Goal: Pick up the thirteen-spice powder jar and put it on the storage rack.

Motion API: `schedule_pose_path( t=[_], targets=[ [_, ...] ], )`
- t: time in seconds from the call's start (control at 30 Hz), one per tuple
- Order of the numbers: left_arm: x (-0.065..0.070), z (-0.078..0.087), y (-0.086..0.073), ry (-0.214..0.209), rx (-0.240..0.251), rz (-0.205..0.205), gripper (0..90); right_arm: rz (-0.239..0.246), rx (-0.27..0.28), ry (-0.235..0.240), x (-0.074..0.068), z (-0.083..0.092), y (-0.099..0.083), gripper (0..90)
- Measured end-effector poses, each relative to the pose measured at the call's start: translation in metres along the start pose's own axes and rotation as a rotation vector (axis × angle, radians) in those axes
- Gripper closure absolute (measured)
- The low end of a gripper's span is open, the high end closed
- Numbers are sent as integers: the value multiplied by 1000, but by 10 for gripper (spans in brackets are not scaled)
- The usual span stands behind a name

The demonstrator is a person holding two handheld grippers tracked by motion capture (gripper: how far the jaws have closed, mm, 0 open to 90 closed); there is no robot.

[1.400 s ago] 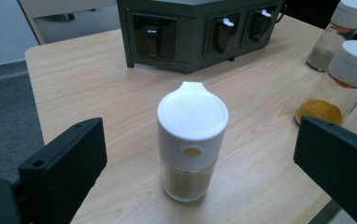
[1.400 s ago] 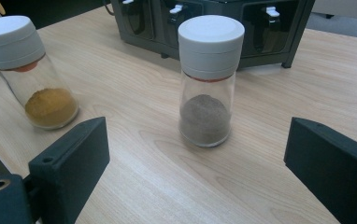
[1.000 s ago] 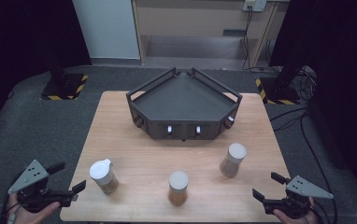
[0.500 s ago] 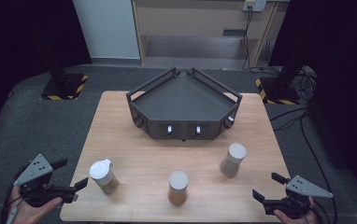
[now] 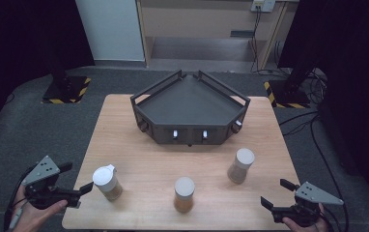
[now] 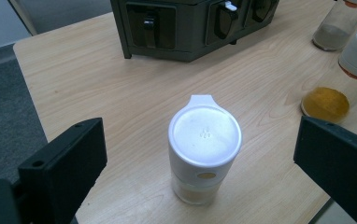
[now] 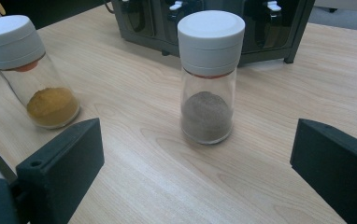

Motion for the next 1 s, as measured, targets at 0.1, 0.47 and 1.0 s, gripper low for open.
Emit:
schedule_pose_path(
  t=[0.1,0.47,1.0],
  targets=[
    [0,-3,1,-2,-13,-1,19,1,0,0,0,0,0,35],
    [0,-21,6,-6,-54,-20,19,4,1,-2,0,0,0,38],
    [3,-46,2,-30,-85,-23,30,4,-2,-2,0,0,0,43]
  ],
)
Point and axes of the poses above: each handheld gripper's, and its own axes: z roughly backward along the jaws, y roughly out of its top, x roughly to its right, the point moved 9 cm from there along -z, roughly forward along the jaws, and after that the axes turned 3 degrees about z, right-handed, at the moved point
